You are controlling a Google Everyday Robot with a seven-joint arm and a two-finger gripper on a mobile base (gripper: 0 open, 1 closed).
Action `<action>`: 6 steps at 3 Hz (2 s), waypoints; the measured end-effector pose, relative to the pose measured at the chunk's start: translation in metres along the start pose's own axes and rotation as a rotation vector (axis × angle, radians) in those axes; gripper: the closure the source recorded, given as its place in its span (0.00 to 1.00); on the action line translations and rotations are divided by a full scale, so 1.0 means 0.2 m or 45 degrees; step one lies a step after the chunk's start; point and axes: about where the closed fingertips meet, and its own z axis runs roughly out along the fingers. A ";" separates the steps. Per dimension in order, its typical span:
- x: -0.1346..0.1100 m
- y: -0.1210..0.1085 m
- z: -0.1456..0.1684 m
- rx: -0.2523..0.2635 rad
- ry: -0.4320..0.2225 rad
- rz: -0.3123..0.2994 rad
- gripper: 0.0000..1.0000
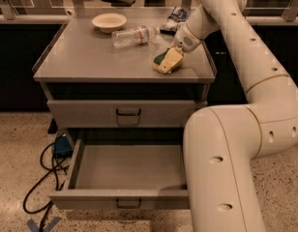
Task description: Place sponge into middle drawer
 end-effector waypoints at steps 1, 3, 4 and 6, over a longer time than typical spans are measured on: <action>0.15 -0.08 -0.31 0.171 -0.056 0.161 1.00; 0.10 0.29 -1.10 0.422 -0.365 0.114 1.00; 0.04 0.67 -1.30 0.446 -0.417 0.048 1.00; 0.17 0.82 -1.12 0.356 -0.323 0.059 1.00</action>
Offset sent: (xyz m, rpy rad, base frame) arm -0.2382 -0.0839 0.1461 0.2203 -0.3133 -0.2670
